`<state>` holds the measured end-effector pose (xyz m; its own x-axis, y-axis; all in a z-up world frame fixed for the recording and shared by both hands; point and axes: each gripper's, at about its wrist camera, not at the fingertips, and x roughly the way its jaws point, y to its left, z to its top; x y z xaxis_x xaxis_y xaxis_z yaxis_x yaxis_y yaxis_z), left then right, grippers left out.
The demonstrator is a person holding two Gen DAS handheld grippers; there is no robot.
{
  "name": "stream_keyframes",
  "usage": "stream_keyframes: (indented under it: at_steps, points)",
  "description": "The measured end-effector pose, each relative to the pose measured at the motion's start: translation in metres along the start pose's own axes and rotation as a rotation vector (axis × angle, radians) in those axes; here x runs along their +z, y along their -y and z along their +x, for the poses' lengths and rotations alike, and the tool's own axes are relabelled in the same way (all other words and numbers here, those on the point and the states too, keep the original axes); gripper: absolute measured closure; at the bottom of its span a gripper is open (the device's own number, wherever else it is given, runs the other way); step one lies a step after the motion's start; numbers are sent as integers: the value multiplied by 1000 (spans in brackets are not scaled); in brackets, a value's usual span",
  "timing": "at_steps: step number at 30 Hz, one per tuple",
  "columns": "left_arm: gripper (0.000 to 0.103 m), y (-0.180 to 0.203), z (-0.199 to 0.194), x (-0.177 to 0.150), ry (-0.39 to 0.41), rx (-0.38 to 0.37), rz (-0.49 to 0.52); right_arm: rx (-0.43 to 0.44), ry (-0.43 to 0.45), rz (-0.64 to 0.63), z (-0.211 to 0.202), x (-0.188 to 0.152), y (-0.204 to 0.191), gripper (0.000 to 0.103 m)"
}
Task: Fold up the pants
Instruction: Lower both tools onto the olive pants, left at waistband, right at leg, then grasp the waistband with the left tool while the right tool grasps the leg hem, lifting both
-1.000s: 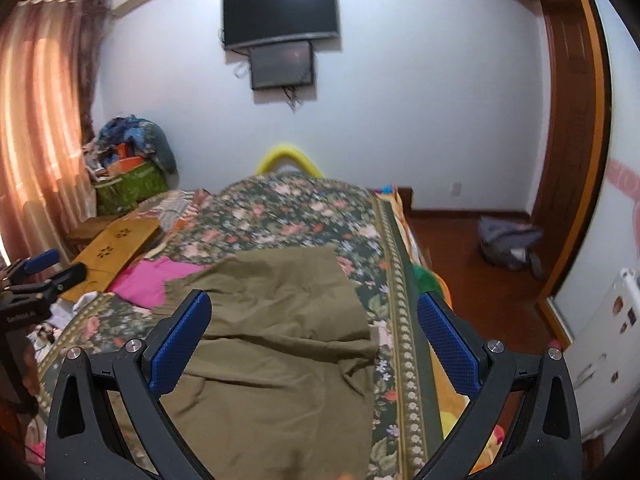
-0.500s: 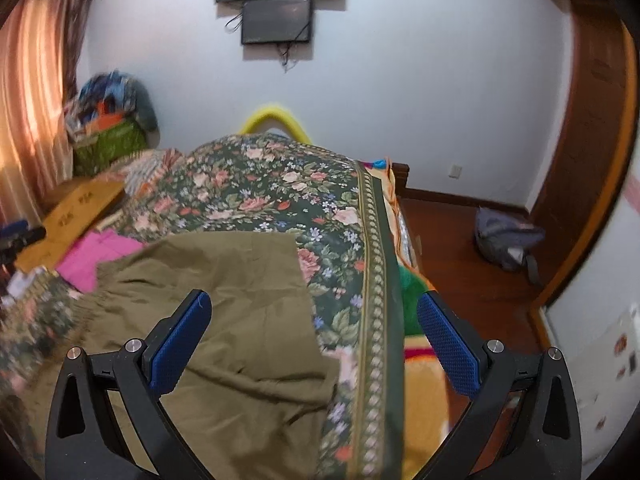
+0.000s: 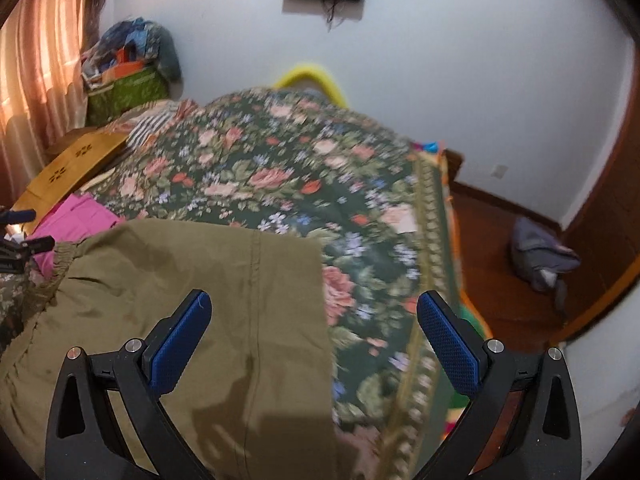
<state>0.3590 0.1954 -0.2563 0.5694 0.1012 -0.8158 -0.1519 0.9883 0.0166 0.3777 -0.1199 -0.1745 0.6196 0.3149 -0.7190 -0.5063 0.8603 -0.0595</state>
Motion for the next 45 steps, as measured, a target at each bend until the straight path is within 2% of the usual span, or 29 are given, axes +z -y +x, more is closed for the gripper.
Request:
stream_keyframes:
  at_steps: [5,8,10,14,15,18,22,23,24,27,29,30,35,41,45]
  points:
    - [12,-5,26,-5,-50,-32,-2,38,-62,6,36,9,2,2]
    - [16,-10,37,-9,-73,-78,-26,40,-96,7,53,13,2,3]
    - [19,-11,40,-10,-71,-103,-40,42,-121,12,65,17,5,14]
    - [37,-5,43,-11,-74,-146,-18,60,-156,43,83,21,12,18]
    - [41,-4,43,-11,-76,-156,-11,74,-167,49,87,22,13,22]
    - [43,0,42,-11,-67,-142,10,104,-191,58,98,25,14,24]
    - [45,-3,41,-10,-75,-154,-25,141,-231,76,112,24,11,29]
    - [46,-3,41,-10,-73,-152,-23,155,-230,91,113,23,12,30]
    - [47,-2,40,-11,-71,-150,-20,169,-228,100,112,22,13,35]
    - [50,0,37,-10,-67,-141,-14,212,-210,95,108,22,11,66]
    - [54,1,33,-11,-59,-141,-13,179,-195,72,103,23,7,77]
    - [56,1,31,-11,-50,-137,-8,167,-185,59,100,24,6,87]
    - [62,7,9,-14,-2,-108,26,161,-111,98,76,25,8,89]
    - [65,7,-24,-5,72,-110,16,183,-33,139,38,30,8,90]
    - [67,12,-50,7,131,-123,26,154,26,133,6,41,9,90]
